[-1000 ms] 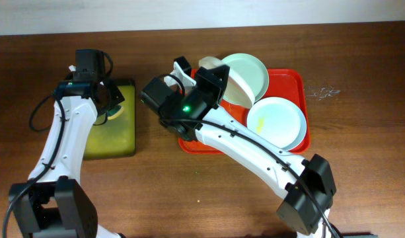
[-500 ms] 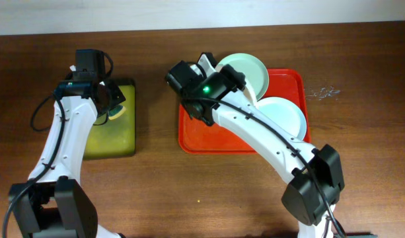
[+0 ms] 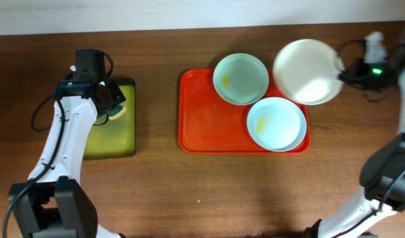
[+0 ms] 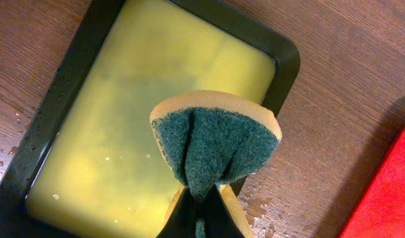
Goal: Clean dirty plates on tray and stack at the side
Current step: 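Place the white plate on the table right of the red tray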
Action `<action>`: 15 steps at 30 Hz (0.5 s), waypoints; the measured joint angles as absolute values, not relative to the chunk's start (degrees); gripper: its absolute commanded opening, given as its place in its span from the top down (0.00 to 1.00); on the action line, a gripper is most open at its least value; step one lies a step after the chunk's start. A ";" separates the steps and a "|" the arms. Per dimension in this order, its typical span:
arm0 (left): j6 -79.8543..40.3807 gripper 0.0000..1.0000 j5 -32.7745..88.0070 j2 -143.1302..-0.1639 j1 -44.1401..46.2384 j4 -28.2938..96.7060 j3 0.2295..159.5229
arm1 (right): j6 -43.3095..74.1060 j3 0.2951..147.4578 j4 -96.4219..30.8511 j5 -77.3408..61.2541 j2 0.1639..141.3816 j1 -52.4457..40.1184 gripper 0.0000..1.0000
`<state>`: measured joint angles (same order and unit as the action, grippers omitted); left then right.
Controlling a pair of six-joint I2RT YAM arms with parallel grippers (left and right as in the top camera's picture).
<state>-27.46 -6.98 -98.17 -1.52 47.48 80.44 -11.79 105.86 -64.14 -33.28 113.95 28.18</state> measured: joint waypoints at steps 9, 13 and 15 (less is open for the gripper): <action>-27.46 1.00 -6.94 -98.17 -1.52 47.35 80.44 | 0.32 105.82 -52.75 -25.54 122.34 34.98 0.96; -27.46 1.00 -6.81 -98.17 -1.52 47.29 80.44 | 3.92 105.73 -48.29 -17.98 125.93 34.98 0.96; -27.46 1.00 -6.83 -98.17 -1.52 47.13 80.44 | 4.36 105.73 -48.16 -16.97 127.61 34.96 0.96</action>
